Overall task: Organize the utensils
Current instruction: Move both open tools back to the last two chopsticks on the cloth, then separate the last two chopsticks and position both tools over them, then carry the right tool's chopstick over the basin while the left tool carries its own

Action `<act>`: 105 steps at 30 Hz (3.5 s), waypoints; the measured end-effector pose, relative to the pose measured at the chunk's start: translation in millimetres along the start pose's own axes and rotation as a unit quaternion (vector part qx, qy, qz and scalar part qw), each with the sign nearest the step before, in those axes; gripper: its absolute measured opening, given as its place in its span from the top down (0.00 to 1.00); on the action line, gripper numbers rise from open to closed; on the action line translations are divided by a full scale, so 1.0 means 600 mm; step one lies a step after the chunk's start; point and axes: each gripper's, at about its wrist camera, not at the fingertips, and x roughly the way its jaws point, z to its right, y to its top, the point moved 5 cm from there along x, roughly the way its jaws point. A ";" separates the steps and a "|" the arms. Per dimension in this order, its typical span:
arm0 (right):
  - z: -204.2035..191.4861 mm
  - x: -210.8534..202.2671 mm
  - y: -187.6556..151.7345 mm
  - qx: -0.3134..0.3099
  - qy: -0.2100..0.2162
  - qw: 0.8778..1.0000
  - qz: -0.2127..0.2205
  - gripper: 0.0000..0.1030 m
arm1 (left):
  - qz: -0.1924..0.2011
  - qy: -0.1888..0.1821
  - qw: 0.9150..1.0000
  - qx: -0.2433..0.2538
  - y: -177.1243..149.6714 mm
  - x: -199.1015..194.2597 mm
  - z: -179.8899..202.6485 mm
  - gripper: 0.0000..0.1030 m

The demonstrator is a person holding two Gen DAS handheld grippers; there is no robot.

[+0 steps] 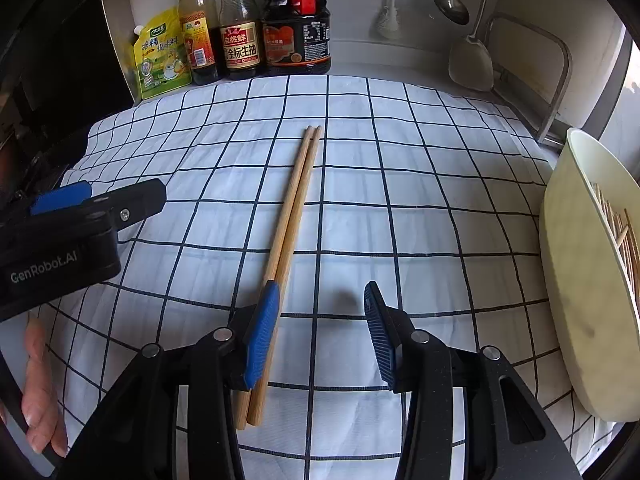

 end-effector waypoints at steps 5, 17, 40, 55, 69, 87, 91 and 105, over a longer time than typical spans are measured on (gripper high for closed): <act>-0.011 0.002 -0.003 -0.015 -0.003 1.000 -0.005 0.59 | -0.003 -0.001 1.000 -0.001 -0.001 0.002 0.001 0.08; -0.025 0.004 -0.007 -0.038 0.009 0.999 -0.007 0.93 | -0.018 0.001 1.000 0.009 -0.009 0.010 0.019 0.08; 0.096 -0.022 -0.035 0.051 0.007 0.999 0.000 0.94 | -0.049 0.019 0.998 0.037 -0.024 0.059 0.068 0.07; 0.087 -0.006 -0.018 0.030 -0.017 0.999 0.003 0.76 | -0.064 0.010 0.997 0.036 -0.023 0.080 0.082 0.05; 0.066 -0.004 -0.014 0.013 -0.003 1.000 0.005 0.94 | -0.056 -0.037 0.997 0.043 -0.028 0.051 0.095 0.93; 0.107 -0.147 0.009 0.070 0.029 0.992 0.096 0.94 | -0.028 -0.158 0.986 0.050 0.006 -0.068 0.160 0.93; 0.170 -0.193 0.009 0.107 0.010 0.986 0.125 0.94 | -0.008 -0.187 0.979 0.077 0.034 -0.098 0.220 0.93; 0.431 -0.249 -0.042 0.259 -0.078 0.951 0.151 0.94 | -0.007 -0.256 0.949 0.182 0.083 -0.097 0.510 0.93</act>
